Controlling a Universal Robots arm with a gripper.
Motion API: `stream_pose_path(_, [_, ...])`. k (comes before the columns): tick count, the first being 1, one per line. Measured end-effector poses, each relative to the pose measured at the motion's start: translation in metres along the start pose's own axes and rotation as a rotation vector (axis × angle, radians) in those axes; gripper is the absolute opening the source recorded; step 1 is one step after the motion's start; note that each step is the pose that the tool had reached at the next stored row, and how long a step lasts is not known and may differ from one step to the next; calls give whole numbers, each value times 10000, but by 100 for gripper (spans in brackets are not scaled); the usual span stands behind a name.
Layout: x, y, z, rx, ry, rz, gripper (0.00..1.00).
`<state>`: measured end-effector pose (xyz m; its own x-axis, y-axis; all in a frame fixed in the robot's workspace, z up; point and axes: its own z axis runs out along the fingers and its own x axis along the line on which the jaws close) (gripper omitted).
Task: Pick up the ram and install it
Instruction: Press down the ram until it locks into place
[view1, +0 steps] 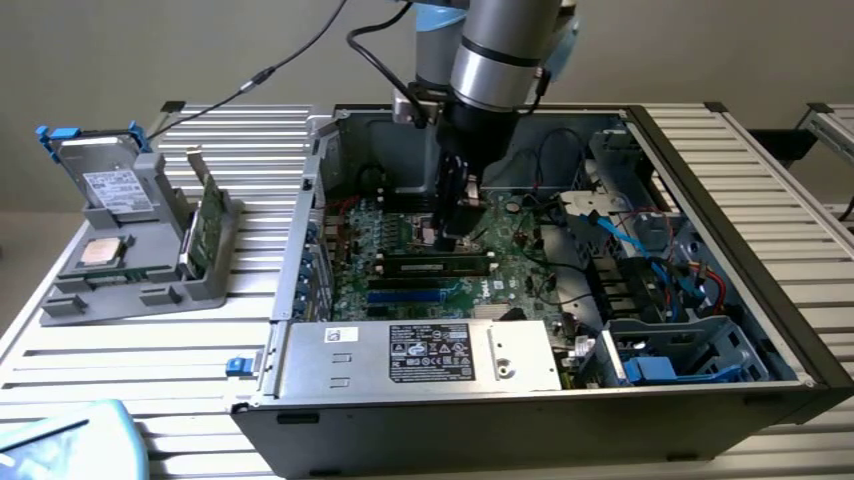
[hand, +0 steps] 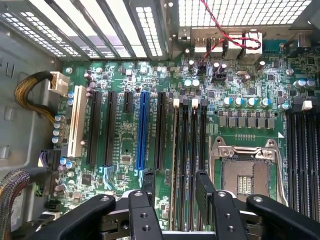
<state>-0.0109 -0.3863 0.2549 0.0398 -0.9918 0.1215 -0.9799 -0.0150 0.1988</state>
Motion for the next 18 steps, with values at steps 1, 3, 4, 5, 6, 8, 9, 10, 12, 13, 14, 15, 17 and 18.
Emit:
stream_pose_path(1, [0,24,-9,64,1,8,46])
stream_pose_path(3, [1,65,-21,219,4,27,46])
stream_pose_path(4, [1,83,-24,327,5,41,46])
stream_pose_path(5, [0,96,-26,448,6,56,46])
stream_pose_path(6, [0,109,-29,573,9,73,46])
stream_pose_path(8, [-1,134,-34,820,13,104,46])
stream_pose_path(9, [-1,146,-37,932,13,119,46])
stream_pose_path(10, [-1,157,-41,1042,17,131,46])
stream_pose_path(12, [-3,180,-45,1226,19,156,46])
stream_pose_path(13, [-4,186,-43,1258,15,160,46])
stream_pose_path(14, [-4,189,-42,1268,16,162,44])
stream_pose_path(15, [-4,190,-42,1272,16,162,37])
stream_pose_path(17, [-3,190,-43,1275,19,160,31])
stream_pose_path(18, [-3,191,-43,1275,20,161,25])
